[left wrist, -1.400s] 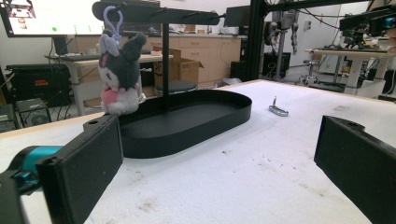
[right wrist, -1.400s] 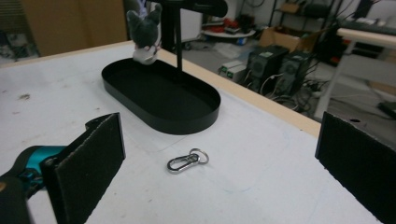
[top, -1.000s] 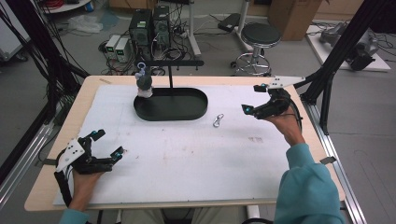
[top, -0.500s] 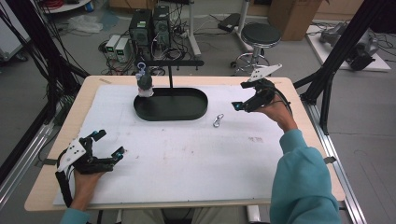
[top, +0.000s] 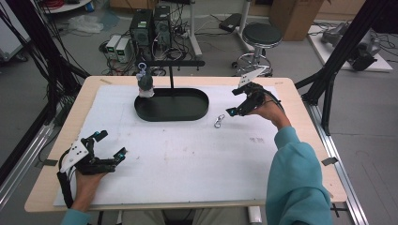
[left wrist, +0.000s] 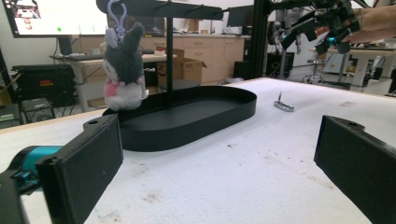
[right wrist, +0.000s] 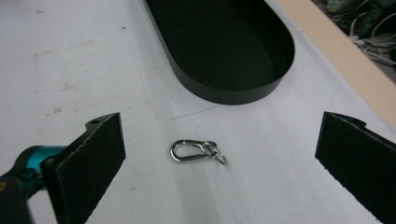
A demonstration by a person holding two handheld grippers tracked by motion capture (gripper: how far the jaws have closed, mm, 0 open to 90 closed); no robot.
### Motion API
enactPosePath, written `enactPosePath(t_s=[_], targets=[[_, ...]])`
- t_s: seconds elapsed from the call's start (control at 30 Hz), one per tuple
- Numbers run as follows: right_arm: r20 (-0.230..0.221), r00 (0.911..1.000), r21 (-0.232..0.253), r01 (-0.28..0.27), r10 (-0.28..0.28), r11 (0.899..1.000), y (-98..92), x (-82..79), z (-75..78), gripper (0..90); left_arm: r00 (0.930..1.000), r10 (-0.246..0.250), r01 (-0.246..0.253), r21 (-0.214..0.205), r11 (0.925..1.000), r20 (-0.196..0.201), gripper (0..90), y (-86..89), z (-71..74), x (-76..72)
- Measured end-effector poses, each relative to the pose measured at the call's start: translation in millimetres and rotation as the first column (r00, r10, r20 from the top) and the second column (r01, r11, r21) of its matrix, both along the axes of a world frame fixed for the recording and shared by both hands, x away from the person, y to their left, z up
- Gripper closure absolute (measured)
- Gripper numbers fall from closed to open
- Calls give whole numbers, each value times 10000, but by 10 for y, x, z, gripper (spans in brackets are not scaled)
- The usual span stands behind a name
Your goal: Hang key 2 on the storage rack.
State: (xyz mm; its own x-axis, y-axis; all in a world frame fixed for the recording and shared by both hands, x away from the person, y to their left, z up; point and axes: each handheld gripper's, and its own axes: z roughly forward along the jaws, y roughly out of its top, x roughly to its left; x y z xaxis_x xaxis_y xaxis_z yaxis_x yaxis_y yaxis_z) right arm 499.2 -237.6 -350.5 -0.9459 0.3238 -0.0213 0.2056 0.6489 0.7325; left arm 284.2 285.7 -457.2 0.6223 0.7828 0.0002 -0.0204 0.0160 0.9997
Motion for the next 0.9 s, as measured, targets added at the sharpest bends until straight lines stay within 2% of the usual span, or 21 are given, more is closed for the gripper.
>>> enactPosePath(t_s=[0.2,0.43,0.7,0.9], targets=[[-366,9988,-125,-327,322,9994,45,68,-139,8,10000,21,-21,91,10000,34,17,-6,-1,-3],[-605,9974,-656,-442,403,9969,90,137,-292,8,10000,66,-66,90,9999,26,17,-8,-2,-3],[-646,9963,-1015,-634,570,9928,137,186,-406,42,10000,56,-56,56,10000,11,17,-6,-2,-2],[-1069,9930,-1201,-626,498,9908,164,229,-508,48,10000,40,-40,64,10000,15,17,-4,-2,-2]])
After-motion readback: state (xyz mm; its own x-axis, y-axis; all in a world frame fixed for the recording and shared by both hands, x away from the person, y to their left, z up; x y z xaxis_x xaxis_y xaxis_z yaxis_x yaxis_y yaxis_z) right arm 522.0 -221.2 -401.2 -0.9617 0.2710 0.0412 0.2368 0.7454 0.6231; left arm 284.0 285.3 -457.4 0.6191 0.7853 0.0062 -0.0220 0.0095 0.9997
